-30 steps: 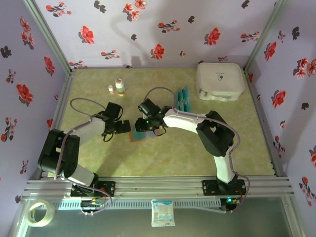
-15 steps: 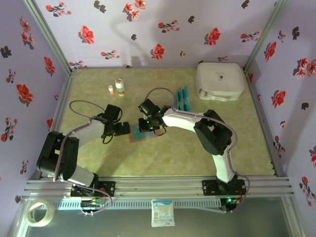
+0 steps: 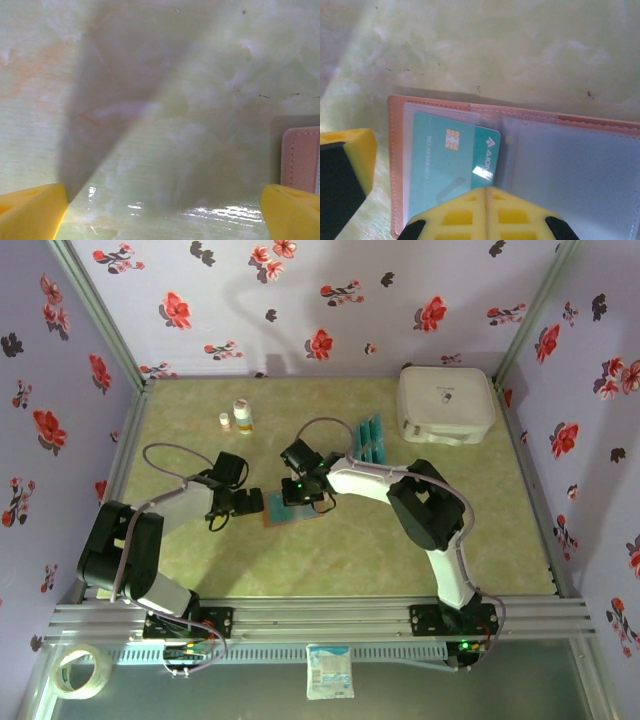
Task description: Put the credit cards into the card holder
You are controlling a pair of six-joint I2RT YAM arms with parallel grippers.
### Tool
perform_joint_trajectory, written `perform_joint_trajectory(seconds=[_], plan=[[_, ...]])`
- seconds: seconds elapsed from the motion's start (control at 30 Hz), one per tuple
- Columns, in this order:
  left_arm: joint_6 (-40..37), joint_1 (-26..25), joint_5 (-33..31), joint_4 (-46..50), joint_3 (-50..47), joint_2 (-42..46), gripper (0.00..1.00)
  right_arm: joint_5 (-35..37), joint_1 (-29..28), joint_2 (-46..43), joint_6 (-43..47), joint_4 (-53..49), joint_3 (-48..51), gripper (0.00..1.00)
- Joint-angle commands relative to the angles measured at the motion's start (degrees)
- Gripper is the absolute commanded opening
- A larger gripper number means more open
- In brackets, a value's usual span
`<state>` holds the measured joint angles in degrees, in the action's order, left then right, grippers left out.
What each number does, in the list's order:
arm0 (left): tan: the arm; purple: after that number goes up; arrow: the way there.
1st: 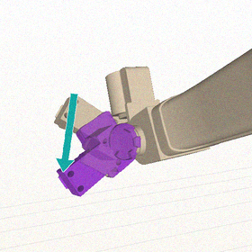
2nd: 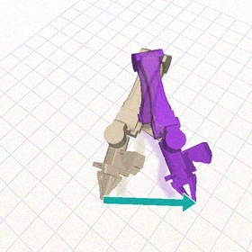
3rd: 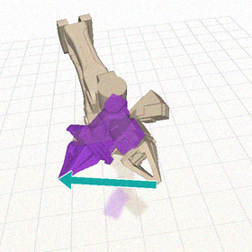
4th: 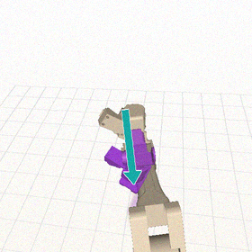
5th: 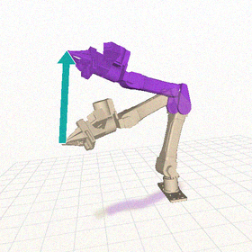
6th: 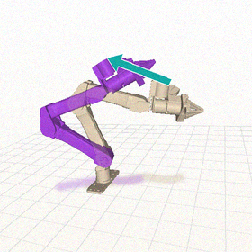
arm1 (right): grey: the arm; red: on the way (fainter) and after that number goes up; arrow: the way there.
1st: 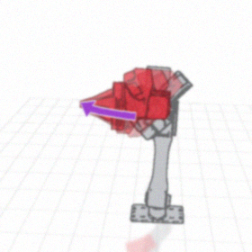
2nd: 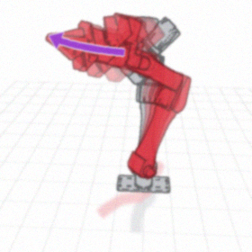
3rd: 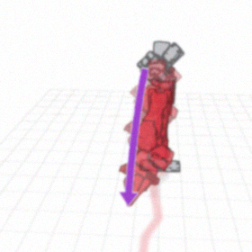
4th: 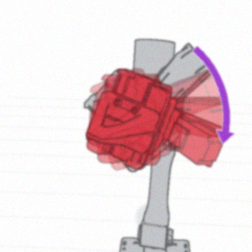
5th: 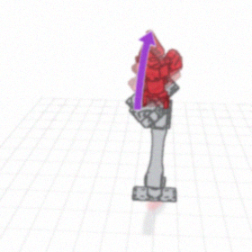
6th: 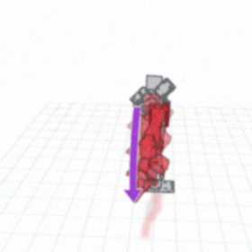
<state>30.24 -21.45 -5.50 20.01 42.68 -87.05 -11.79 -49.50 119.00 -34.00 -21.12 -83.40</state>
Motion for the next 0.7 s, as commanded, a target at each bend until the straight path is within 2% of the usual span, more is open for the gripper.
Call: perform_joint_trajectory(seconds=[0.0, 0.67], plan=[[-0.1, 0.4, 1.1, -1.3, -0.5, -2.3, 1.00, 0.0, 0.3, 1.7, 0.6, -0.7, -1.9, 0.00], [-0.3, 0.5, 1.4, -2.0, -0.3, -3.7, 1.00, -2.4, -1.5, 4.4, -0.5, -0.3, -5.6, 0.00]])
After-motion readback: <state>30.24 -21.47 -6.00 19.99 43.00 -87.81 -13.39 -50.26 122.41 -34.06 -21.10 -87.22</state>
